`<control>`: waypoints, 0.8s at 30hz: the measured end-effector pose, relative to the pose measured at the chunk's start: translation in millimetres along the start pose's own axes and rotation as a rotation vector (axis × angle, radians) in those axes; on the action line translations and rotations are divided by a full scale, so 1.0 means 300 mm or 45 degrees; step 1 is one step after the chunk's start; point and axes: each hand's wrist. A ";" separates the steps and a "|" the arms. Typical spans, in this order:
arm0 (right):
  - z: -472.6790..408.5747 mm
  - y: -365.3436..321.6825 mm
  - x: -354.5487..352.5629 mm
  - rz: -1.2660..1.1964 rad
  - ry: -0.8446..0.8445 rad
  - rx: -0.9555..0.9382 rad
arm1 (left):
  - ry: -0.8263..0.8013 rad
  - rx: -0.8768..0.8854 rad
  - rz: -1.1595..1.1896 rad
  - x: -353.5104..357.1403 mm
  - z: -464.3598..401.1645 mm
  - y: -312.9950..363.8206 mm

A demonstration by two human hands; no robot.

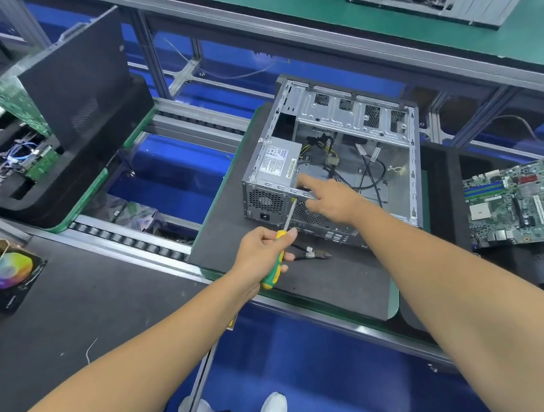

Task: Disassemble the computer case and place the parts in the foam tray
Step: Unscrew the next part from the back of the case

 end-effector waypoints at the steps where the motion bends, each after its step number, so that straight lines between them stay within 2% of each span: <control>1: 0.000 0.000 0.000 0.004 0.008 -0.003 | -0.052 -0.028 0.005 -0.002 0.006 0.002; 6: 0.002 0.001 -0.002 0.008 0.023 -0.008 | -0.176 -0.144 -0.030 0.004 0.024 0.010; 11: 0.002 0.003 0.005 0.005 0.027 -0.011 | -0.021 -0.040 -0.123 0.011 0.026 0.014; 15: 0.008 -0.001 0.003 -0.034 0.045 -0.036 | 0.008 0.004 -0.037 0.000 0.026 0.010; 21: 0.009 -0.004 0.009 0.031 0.036 0.023 | -0.162 0.011 -0.108 0.005 0.042 0.009; 24: 0.009 -0.006 0.010 0.051 0.017 0.019 | -0.182 -0.037 -0.100 0.001 0.045 0.011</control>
Point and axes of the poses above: each hand's wrist, its own z-axis away from the middle knuckle, its own x-axis out of the palm, y = z × x, and after that the axes turned 14 degrees about z, right-handed
